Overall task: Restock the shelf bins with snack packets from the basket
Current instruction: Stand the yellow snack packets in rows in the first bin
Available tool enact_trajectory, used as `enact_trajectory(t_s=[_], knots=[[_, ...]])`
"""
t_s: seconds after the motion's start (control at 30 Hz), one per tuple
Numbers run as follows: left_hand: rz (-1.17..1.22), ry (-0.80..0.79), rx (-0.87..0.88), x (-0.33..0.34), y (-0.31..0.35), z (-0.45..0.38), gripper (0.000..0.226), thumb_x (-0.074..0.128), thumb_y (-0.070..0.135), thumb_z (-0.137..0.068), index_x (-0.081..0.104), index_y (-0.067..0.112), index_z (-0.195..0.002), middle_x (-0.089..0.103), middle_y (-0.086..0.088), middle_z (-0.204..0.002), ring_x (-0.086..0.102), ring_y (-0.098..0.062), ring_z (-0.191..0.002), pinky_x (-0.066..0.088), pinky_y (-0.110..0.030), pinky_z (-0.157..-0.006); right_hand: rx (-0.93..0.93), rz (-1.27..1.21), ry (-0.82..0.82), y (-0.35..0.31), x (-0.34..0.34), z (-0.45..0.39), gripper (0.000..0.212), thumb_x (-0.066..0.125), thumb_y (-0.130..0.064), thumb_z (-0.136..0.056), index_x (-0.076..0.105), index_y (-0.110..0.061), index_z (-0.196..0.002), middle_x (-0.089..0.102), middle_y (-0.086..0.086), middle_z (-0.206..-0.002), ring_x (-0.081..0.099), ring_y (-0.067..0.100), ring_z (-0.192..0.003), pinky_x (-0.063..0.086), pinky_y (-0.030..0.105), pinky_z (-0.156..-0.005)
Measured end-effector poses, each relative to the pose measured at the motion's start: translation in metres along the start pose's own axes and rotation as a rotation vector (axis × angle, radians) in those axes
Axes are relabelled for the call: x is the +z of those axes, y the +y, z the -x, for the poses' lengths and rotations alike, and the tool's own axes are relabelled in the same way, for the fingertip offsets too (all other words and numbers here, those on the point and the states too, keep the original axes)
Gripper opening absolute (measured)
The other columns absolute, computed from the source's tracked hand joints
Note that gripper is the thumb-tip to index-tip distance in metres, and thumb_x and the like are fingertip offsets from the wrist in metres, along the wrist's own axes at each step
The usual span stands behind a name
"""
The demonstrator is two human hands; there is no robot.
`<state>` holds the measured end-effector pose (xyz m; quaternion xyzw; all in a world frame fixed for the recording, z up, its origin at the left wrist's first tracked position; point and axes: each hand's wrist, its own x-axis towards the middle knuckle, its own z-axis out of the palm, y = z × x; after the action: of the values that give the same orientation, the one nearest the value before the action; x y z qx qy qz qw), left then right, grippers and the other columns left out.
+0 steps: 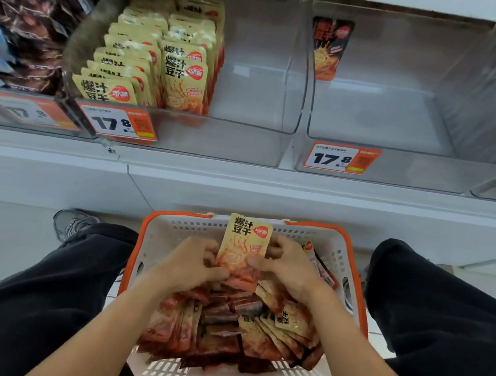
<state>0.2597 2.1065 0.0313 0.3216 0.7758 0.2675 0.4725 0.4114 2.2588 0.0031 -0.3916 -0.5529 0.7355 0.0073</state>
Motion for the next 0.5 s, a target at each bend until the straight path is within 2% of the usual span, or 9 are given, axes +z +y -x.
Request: enact_trajectory(t_s=[0.1,0.13,0.2,0.27,0.33,0.4,0.43,0.5], knots=[[-0.054,0.040,0.119,-0.031,0.026,0.007,0.021,0.075,0.013,-0.087,0.067,0.029,-0.098,0.074,0.004,-0.084,0.071,-0.002,-0.073,0.054,-0.015,-0.067,-0.149,-0.074,-0.001,-0.042,0.004,0.014,0.035,0.078,-0.008,-0.082,0.061,-0.003,-0.112,0.075,0.010,-0.104,0.074,0.027,-0.091,0.060,0.035,-0.065],[-0.057,0.047,0.150,-0.042,0.034,0.009,0.021,0.075,0.011,-0.087,0.066,0.028,-0.097,0.074,0.003,-0.084,0.071,-0.002,-0.073,0.052,-0.012,-0.064,-0.200,-0.073,0.008,-0.056,0.005,0.019,0.033,0.077,-0.010,-0.083,0.062,-0.003,-0.112,0.074,0.011,-0.105,0.074,0.029,-0.090,0.061,0.035,-0.064],[-0.055,0.040,0.236,-0.065,0.048,0.017,0.023,0.077,0.009,-0.084,0.068,0.026,-0.096,0.075,-0.002,-0.084,0.071,-0.008,-0.073,0.053,-0.019,-0.066,-0.318,-0.026,0.052,-0.084,0.008,0.026,0.030,0.076,-0.009,-0.083,0.063,-0.005,-0.110,0.074,0.013,-0.102,0.074,0.030,-0.088,0.062,0.039,-0.064],[-0.097,0.087,0.346,-0.084,0.060,0.024,0.023,0.082,0.012,-0.079,0.070,0.027,-0.092,0.073,-0.001,-0.078,0.066,-0.009,-0.069,0.052,-0.025,-0.071,-0.476,0.021,0.083,-0.111,0.012,0.031,0.024,0.076,-0.003,-0.081,0.064,-0.007,-0.101,0.076,0.013,-0.095,0.074,0.025,-0.080,0.060,0.034,-0.059],[-0.170,0.262,0.462,-0.101,0.070,0.028,0.024,0.087,0.022,-0.073,0.069,0.036,-0.082,0.070,0.006,-0.071,0.065,-0.006,-0.071,0.048,-0.020,-0.073,-0.637,0.090,0.105,-0.139,0.019,0.035,0.022,0.076,-0.001,-0.079,0.063,-0.011,-0.093,0.077,0.006,-0.088,0.073,0.021,-0.073,0.059,0.030,-0.057],[-0.258,0.518,0.587,-0.120,0.078,0.029,0.027,0.087,0.030,-0.070,0.069,0.040,-0.087,0.070,0.014,-0.077,0.062,-0.001,-0.080,0.044,-0.016,-0.078,-0.787,0.164,0.159,-0.166,0.029,0.037,0.025,0.077,0.000,-0.080,0.062,-0.017,-0.091,0.077,-0.002,-0.085,0.074,0.019,-0.075,0.060,0.034,-0.063],[-0.306,0.654,0.642,-0.129,0.080,0.028,0.030,0.087,0.030,-0.070,0.072,0.032,-0.096,0.071,0.012,-0.087,0.061,-0.002,-0.086,0.044,-0.020,-0.084,-0.868,0.191,0.204,-0.179,0.034,0.037,0.027,0.078,-0.001,-0.081,0.062,-0.021,-0.091,0.077,-0.005,-0.085,0.075,0.019,-0.077,0.060,0.037,-0.067],[-0.361,0.909,0.709,-0.146,0.075,0.022,0.042,0.087,0.021,-0.073,0.070,0.015,-0.111,0.069,0.000,-0.106,0.057,-0.014,-0.102,0.041,-0.024,-0.096,-1.021,0.231,0.293,-0.203,0.046,0.037,0.031,0.077,-0.003,-0.083,0.061,-0.027,-0.092,0.075,-0.009,-0.085,0.074,0.016,-0.079,0.060,0.033,-0.070]])
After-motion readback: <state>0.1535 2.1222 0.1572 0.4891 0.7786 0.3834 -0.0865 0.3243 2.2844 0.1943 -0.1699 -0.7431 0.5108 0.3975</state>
